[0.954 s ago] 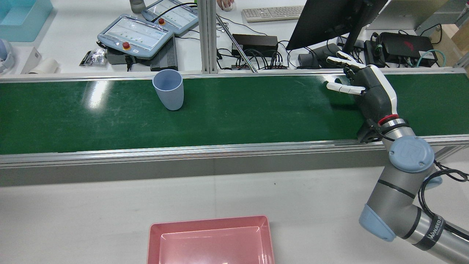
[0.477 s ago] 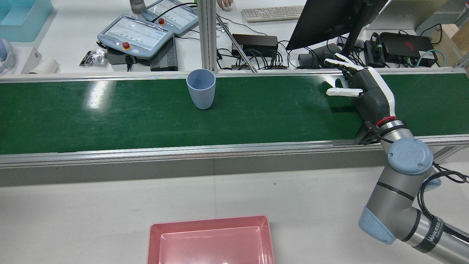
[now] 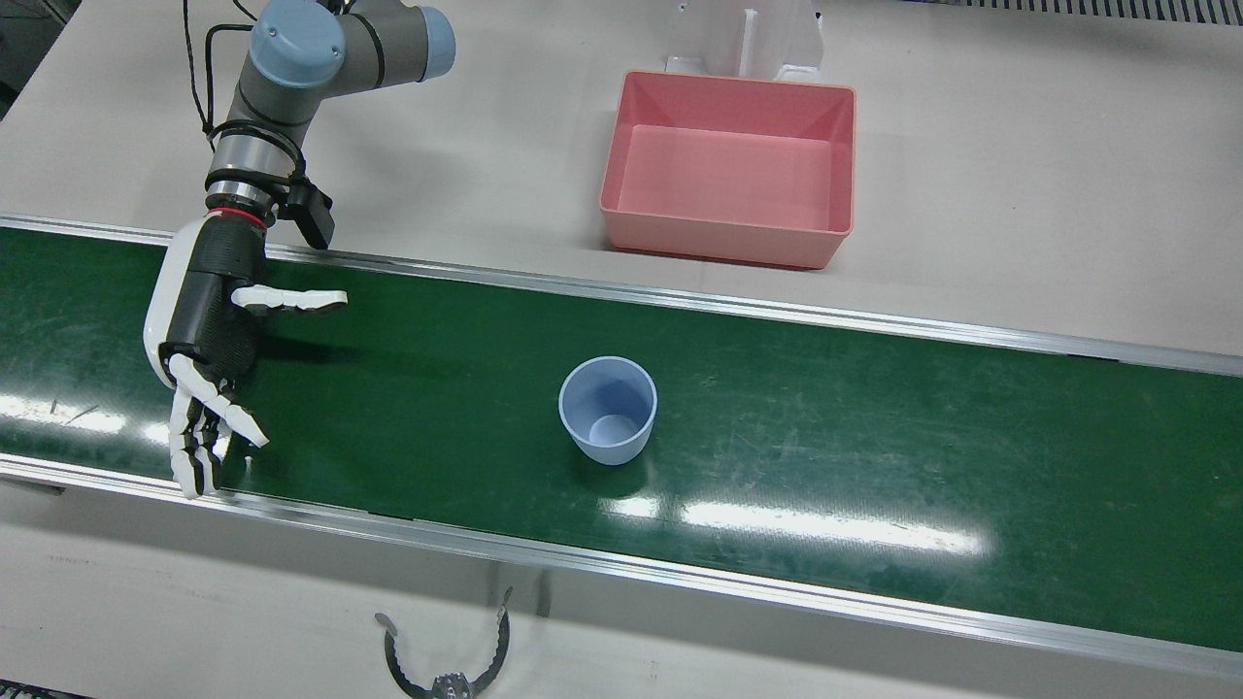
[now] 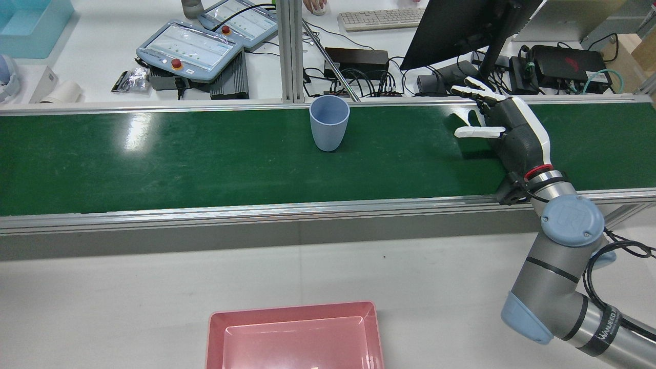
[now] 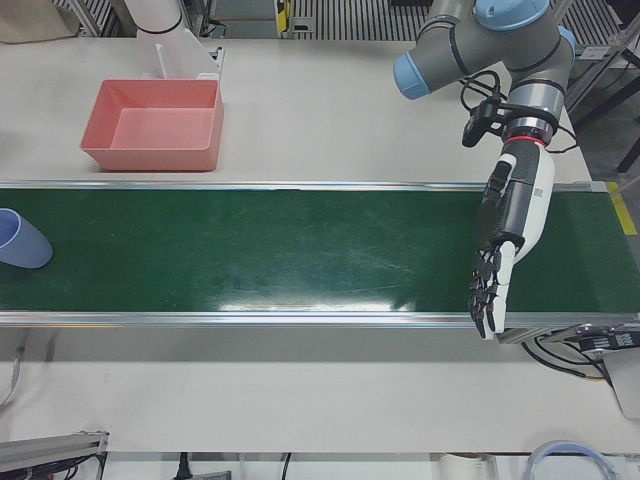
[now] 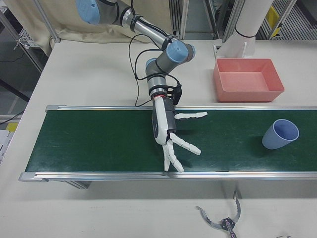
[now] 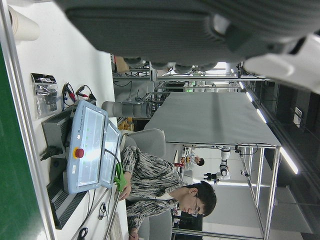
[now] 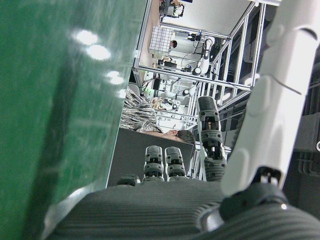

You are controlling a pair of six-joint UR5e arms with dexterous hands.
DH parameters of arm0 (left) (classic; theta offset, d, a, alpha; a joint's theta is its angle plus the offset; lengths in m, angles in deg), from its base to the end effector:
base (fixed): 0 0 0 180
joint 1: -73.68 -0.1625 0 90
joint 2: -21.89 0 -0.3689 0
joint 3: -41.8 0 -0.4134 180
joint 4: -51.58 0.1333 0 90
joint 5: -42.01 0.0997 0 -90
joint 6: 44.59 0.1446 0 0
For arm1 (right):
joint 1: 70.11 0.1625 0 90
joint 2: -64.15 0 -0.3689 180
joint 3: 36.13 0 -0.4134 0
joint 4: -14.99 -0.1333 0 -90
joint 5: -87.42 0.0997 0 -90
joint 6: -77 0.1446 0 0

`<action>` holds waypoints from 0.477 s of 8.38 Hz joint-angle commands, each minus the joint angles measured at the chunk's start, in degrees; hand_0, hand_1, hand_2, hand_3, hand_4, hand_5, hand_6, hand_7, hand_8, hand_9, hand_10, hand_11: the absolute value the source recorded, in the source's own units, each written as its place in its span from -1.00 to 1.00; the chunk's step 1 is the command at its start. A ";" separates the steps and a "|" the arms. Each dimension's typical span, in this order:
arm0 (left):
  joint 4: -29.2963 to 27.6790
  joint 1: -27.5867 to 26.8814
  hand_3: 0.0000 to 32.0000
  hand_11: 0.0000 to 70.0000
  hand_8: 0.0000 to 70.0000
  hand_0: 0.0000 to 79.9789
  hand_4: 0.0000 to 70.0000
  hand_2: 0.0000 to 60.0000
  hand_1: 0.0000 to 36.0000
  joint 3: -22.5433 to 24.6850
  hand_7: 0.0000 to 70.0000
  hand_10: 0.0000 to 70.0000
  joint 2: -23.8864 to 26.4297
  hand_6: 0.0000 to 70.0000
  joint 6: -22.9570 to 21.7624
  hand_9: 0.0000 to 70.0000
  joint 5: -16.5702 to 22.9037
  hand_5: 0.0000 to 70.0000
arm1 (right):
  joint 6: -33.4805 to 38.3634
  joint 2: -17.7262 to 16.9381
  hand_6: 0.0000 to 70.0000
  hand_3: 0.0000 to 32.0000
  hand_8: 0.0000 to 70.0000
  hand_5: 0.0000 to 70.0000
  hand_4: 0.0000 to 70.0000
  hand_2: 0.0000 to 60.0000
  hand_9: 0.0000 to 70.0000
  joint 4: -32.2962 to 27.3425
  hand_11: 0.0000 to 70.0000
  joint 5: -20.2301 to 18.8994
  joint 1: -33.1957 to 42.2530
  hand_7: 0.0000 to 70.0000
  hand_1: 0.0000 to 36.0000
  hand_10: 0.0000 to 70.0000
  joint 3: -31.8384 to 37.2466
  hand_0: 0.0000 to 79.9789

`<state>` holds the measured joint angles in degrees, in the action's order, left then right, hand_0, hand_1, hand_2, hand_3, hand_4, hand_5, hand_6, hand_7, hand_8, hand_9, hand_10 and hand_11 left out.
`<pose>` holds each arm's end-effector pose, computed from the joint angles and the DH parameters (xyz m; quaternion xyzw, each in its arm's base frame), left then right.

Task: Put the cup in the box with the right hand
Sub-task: 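Wait with the open right hand as the cup slides into its fingers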

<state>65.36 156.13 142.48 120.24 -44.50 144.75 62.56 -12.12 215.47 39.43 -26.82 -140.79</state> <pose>-0.0225 -0.6021 0.4791 -0.1224 0.7278 -0.6629 0.1264 -0.2581 -0.5593 0.4083 0.0304 -0.7418 0.6653 0.0791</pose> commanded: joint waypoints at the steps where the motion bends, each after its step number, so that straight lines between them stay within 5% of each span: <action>1: -0.08 0.00 -1.00 -1.00 -1.00 -1.00 -1.00 -1.00 -1.00 -0.04 -1.00 -1.00 0.00 -1.00 0.00 -1.00 0.00 -1.00 | -0.15 -0.19 -0.87 -1.00 -0.79 -0.85 -0.49 -0.78 -0.58 0.00 -0.99 0.00 -0.13 -0.52 -0.19 -1.00 0.50 0.32; 3: -0.08 0.00 -1.00 -1.00 -1.00 -1.00 -1.00 -1.00 -1.00 -0.04 -1.00 -1.00 0.00 -1.00 0.00 -1.00 0.00 -1.00 | -0.24 -0.19 -0.86 -1.00 -0.79 -0.85 -0.33 -1.00 -0.58 0.00 -0.98 0.00 -0.13 -0.51 -0.39 -1.00 0.59 0.37; 4: -0.08 0.00 -1.00 -1.00 -1.00 -1.00 -1.00 -1.00 -1.00 -0.04 -1.00 -1.00 0.00 -1.00 0.00 -1.00 0.00 -1.00 | -0.24 -0.10 -0.86 -1.00 -0.78 -0.85 -0.37 -0.94 -0.58 0.00 -0.98 0.00 -0.13 -0.51 -0.34 -1.00 0.50 0.36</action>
<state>65.32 156.15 142.44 120.23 -44.50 144.75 62.37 -12.29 215.47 39.43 -26.95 -140.29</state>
